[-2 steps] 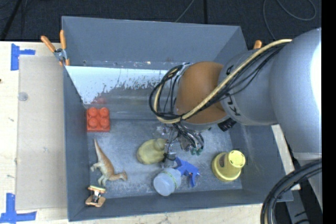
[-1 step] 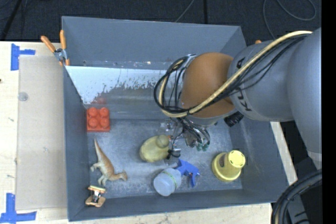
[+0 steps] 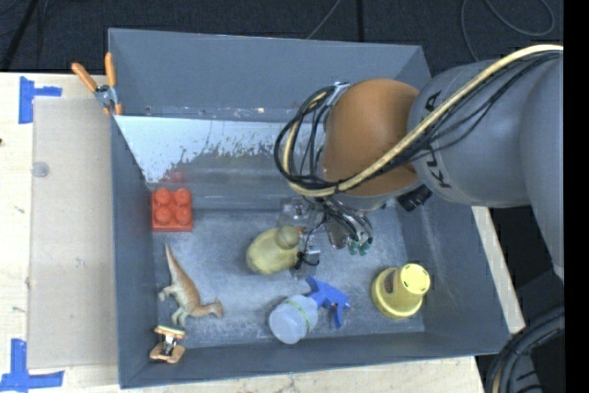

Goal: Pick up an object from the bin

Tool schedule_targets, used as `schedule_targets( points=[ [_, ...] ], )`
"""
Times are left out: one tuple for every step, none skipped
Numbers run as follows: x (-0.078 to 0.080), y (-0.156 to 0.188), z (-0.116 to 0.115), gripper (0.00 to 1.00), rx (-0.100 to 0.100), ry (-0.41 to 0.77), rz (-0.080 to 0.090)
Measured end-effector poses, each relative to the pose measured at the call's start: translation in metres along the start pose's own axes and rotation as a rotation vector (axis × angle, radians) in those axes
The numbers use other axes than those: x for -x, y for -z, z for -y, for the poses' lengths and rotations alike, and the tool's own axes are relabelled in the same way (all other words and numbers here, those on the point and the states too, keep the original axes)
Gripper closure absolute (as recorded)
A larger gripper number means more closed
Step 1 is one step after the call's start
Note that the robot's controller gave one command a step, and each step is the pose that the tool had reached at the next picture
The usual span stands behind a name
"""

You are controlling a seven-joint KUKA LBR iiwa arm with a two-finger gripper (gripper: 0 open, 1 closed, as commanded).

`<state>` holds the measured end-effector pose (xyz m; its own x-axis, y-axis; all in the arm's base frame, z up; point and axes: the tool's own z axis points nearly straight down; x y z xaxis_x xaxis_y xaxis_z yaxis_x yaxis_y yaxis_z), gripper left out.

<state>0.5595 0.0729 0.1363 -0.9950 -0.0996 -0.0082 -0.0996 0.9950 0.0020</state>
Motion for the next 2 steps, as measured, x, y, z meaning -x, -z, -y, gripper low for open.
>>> schedule_targets(
  points=[
    [-0.009,0.012,0.000,1.00,0.000,0.025,-0.027],
    [-0.006,0.076,-0.004,1.00,0.000,0.028,-0.012]
  ],
)
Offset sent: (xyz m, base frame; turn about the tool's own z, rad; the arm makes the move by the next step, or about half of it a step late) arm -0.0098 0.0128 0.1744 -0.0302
